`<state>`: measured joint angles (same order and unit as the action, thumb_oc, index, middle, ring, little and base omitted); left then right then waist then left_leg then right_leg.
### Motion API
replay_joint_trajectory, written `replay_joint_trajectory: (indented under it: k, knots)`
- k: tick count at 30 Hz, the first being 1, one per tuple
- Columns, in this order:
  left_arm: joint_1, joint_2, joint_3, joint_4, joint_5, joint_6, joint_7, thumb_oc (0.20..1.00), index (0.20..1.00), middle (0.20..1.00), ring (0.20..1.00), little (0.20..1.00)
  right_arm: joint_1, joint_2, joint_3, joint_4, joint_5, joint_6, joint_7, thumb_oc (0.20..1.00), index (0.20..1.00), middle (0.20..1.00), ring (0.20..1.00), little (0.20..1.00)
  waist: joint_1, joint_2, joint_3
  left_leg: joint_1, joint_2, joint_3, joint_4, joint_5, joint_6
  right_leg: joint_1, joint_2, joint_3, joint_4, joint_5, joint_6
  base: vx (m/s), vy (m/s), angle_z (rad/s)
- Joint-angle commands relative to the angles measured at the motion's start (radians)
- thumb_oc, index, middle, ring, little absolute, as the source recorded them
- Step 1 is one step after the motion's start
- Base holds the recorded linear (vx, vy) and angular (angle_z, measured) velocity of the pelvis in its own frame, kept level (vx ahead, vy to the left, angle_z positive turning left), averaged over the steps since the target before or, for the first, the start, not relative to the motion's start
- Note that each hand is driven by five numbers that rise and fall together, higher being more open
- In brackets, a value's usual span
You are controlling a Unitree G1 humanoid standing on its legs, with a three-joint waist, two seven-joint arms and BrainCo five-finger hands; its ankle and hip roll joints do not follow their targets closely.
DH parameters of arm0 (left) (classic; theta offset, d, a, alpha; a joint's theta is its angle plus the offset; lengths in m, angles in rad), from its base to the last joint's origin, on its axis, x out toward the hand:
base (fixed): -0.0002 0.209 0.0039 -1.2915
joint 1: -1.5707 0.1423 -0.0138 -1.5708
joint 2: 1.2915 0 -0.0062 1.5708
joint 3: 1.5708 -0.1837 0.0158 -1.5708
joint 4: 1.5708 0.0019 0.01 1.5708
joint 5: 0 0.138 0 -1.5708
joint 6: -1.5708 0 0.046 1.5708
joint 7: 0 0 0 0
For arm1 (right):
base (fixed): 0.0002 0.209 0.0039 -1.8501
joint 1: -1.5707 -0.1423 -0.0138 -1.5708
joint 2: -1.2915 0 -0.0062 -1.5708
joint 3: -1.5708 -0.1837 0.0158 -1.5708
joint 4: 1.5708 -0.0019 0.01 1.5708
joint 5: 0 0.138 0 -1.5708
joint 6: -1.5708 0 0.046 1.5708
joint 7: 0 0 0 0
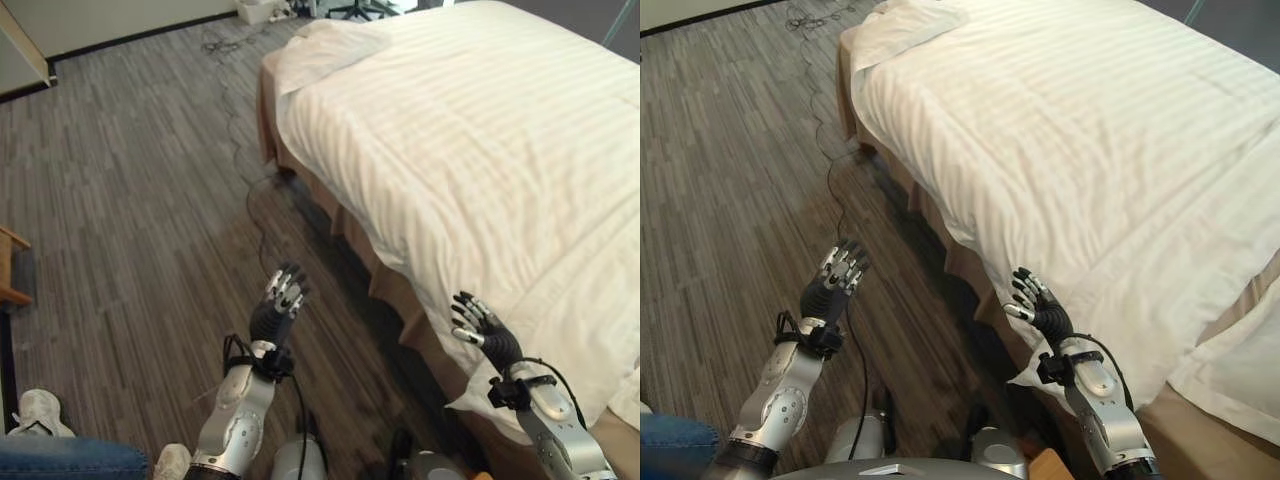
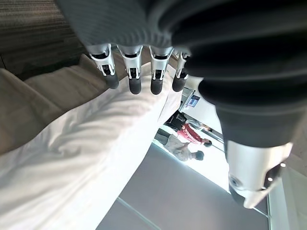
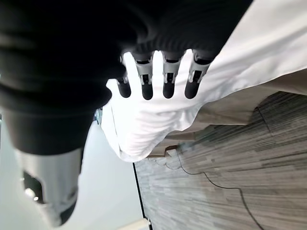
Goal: Making the bed.
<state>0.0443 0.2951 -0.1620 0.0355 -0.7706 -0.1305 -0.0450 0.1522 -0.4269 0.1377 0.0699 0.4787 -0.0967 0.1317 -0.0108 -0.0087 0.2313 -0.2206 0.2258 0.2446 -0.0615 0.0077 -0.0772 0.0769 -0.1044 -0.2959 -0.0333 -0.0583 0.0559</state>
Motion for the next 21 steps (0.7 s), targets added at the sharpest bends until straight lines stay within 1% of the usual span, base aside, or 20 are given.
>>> replay_joint_trajectory:
  k: [1,2,3,4,5,6,7,8,9,10,12,13,14,15,16,17,18,19,20,21]
  knots:
    - [-0.016,0.021,0.030,-0.050,-0.001,-0.075,0.011,1.000,1.000,1.000,1.000,1.000,-0.023,-0.008,0.013,-0.083,-0.005,-0.058,-0.008,1.000,1.000,1.000,1.000,1.000,0.011,0.009,-0.086,0.017,-0.022,0.020,0.030,0.194,-0.048,0.146,-0.070,0.015,0.007,-0.046,0.082,0.87,0.482,0.08]
    - [-0.035,0.031,0.020,-0.062,-0.002,-0.076,0.015,1.000,1.000,1.000,1.000,1.000,-0.028,0.023,0.032,-0.095,0.005,-0.056,-0.010,1.000,1.000,1.000,1.000,1.000,0.012,-0.006,-0.103,-0.004,-0.052,0.019,0.143,0.141,-0.025,0.166,-0.133,0.036,0.073,-0.029,0.090,0.86,0.495,-0.04]
    - [-0.049,0.035,0.007,-0.061,0.006,-0.079,0.025,1.000,1.000,1.000,1.000,1.000,-0.038,0.035,0.050,-0.094,0.000,-0.057,-0.015,1.000,1.000,1.000,1.000,1.000,0.010,-0.020,-0.101,0.011,-0.074,0.022,0.167,0.109,0.000,0.153,-0.171,0.055,0.151,0.030,0.094,0.67,0.462,-0.18]
    - [-0.082,0.039,-0.008,-0.057,0.009,-0.082,0.037,1.000,1.000,1.000,1.000,1.000,-0.063,0.053,0.079,-0.094,0.012,-0.063,-0.021,1.000,1.000,1.000,1.000,1.000,0.005,-0.027,-0.101,0.031,-0.106,0.033,0.174,0.078,0.035,0.117,-0.207,0.095,0.274,0.125,0.088,0.43,0.416,-0.14]
    - [-0.106,0.041,-0.019,-0.059,0.018,-0.086,0.047,1.000,1.000,1.000,1.000,1.000,-0.077,0.069,0.098,-0.093,0.026,-0.065,-0.023,1.000,1.000,1.000,1.000,1.000,0.003,-0.028,-0.092,0.070,-0.132,0.046,0.166,0.054,0.064,0.057,-0.230,0.127,0.396,0.195,0.076,0.38,0.493,-0.08]
    - [-0.128,0.046,-0.026,-0.065,0.026,-0.093,0.056,1.000,1.000,1.000,1.000,1.000,-0.104,0.080,0.132,-0.096,0.036,-0.068,-0.020,1.000,1.000,1.000,1.000,1.000,-0.010,-0.019,-0.071,0.110,-0.154,0.057,0.161,0.032,0.096,-0.006,-0.254,0.142,0.511,0.301,0.071,0.34,0.527,0.07]
    - [-0.158,0.053,-0.031,-0.072,0.034,-0.099,0.064,1.000,1.000,1.000,1.000,1.000,-0.135,0.089,0.166,-0.098,0.025,-0.071,-0.022,1.000,1.000,1.000,1.000,1.000,-0.027,-0.005,-0.052,0.153,-0.165,0.075,0.145,0.019,0.116,-0.059,-0.264,0.156,0.606,0.327,0.070,0.32,0.466,0.07]
    - [-0.181,0.055,-0.046,-0.075,0.036,-0.102,0.069,1.000,1.000,1.000,1.000,1.000,-0.149,0.093,0.184,-0.096,0.018,-0.073,-0.023,1.000,1.000,1.000,1.000,1.000,-0.053,0.007,-0.034,0.186,-0.166,0.067,0.125,0.012,0.123,-0.126,-0.211,0.205,0.674,0.298,0.070,0.36,0.390,-0.06]
    - [-0.200,0.050,-0.057,-0.071,0.038,-0.107,0.078,1.000,1.000,1.000,1.000,1.000,-0.154,0.097,0.197,-0.107,0.018,-0.073,-0.021,1.000,1.000,1.000,1.000,1.000,-0.076,0.019,-0.025,0.228,-0.167,0.059,0.097,0.005,0.132,-0.200,-0.159,0.236,0.747,0.247,0.064,0.38,0.304,-0.16]
    - [-0.215,0.047,-0.061,-0.066,0.052,-0.110,0.086,1.000,1.000,1.000,1.000,1.000,-0.154,0.097,0.202,-0.112,0.023,-0.073,-0.018,1.000,1.000,1.000,1.000,1.000,-0.092,0.025,-0.021,0.261,-0.176,0.058,0.078,-0.004,0.138,-0.245,-0.135,0.234,0.766,0.206,0.059,0.44,0.297,-0.28]
    - [-0.232,0.045,-0.077,-0.061,0.054,-0.112,0.076,1.000,1.000,1.000,1.000,1.000,-0.134,0.083,0.202,-0.133,0.039,-0.071,0.002,1.000,1.000,1.000,1.000,1.000,-0.128,0.027,-0.019,0.315,-0.198,0.054,0.044,-0.017,0.136,-0.301,-0.100,0.193,0.719,0.165,0.061,0.50,0.215,0.15]
    - [-0.239,0.042,-0.089,-0.057,0.051,-0.106,0.056,1.000,1.000,1.000,1.000,1.000,-0.113,0.060,0.185,-0.138,0.019,-0.071,0.007,1.000,1.000,1.000,1.000,1.000,-0.158,0.021,-0.026,0.356,-0.215,0.035,0.020,-0.036,0.129,-0.333,-0.046,0.185,0.609,0.138,0.068,0.41,0.110,0.62]
    - [-0.239,0.042,-0.089,-0.057,0.051,-0.106,0.056,1.000,1.000,1.000,1.000,1.000,-0.113,0.060,0.185,-0.138,0.019,-0.071,0.007,1.000,1.000,1.000,1.000,1.000,-0.158,0.021,-0.026,0.356,-0.215,0.035,0.020,-0.036,0.129,-0.333,-0.046,0.185,0.609,0.138,0.068,0.58,0.053,0.49]
    - [-0.247,0.026,-0.098,-0.035,0.049,-0.107,0.054,1.000,1.000,1.000,1.000,1.000,-0.095,0.045,0.162,-0.135,0.001,-0.073,0.002,1.000,1.000,1.000,1.000,1.000,-0.182,0.005,-0.039,0.397,-0.237,0.012,0.006,-0.064,0.117,-0.336,0.014,0.209,0.427,0.131,0.082,0.29,-0.010,0.37]
    - [-0.248,0.026,-0.098,-0.035,0.049,-0.107,0.053,1.000,1.000,1.000,1.000,1.000,-0.095,0.045,0.162,-0.135,0.001,-0.073,0.002,1.000,1.000,1.000,1.000,1.000,-0.182,0.007,-0.039,0.395,-0.234,0.012,0.006,-0.062,0.117,-0.333,0.016,0.207,0.419,0.137,0.081,0.45,-0.025,0.51]
    - [-0.256,0.010,-0.104,-0.017,0.031,-0.112,0.053,1.000,1.000,1.000,1.000,1.000,-0.081,0.042,0.152,-0.139,0.011,-0.078,0.004,1.000,1.000,1.000,1.000,1.000,-0.198,-0.003,-0.046,0.422,-0.245,-0.002,-0.008,-0.076,0.108,-0.322,0.045,0.224,0.304,0.139,0.088,0.46,-0.042,0.84]
    - [-0.266,0.003,-0.118,0.001,0.042,-0.108,0.046,1.000,1.000,1.000,1.000,1.000,-0.047,0.033,0.133,-0.145,0.014,-0.077,0.008,1.000,1.000,1.000,1.000,1.000,-0.209,-0.013,-0.066,0.461,-0.254,-0.019,-0.019,-0.101,0.097,-0.293,0.076,0.205,0.157,0.148,0.090,0.57,-0.060,0.95]
    - [-0.270,0.008,-0.121,0.000,0.063,-0.107,0.045,1.000,1.000,1.000,1.000,1.000,-0.037,0.025,0.122,-0.144,0.006,-0.076,0.005,1.000,1.000,1.000,1.000,1.000,-0.205,-0.015,-0.073,0.470,-0.254,-0.017,-0.009,-0.107,0.091,-0.280,0.072,0.159,0.153,0.152,0.087,0.52,-0.075,1.02]
    - [-0.257,0.014,-0.128,-0.015,0.073,-0.093,0.027,1.000,1.000,1.000,1.000,1.000,-0.015,0.021,0.098,-0.151,0.008,-0.078,0.004,1.000,1.000,1.000,1.000,1.000,-0.203,-0.011,-0.084,0.463,-0.242,-0.025,0.037,-0.098,0.079,-0.234,0.080,0.139,0.138,0.130,0.071,0.38,-0.097,0.82]
    - [-0.243,0.014,-0.126,-0.022,0.063,-0.086,0.009,1.000,1.000,1.000,1.000,1.000,-0.008,0.016,0.081,-0.138,0.020,-0.074,0.006,1.000,1.000,1.000,1.000,1.000,-0.205,-0.015,-0.097,0.449,-0.228,-0.018,0.109,-0.085,0.062,-0.199,0.092,0.159,0.120,0.127,0.056,0.38,-0.108,0.58]
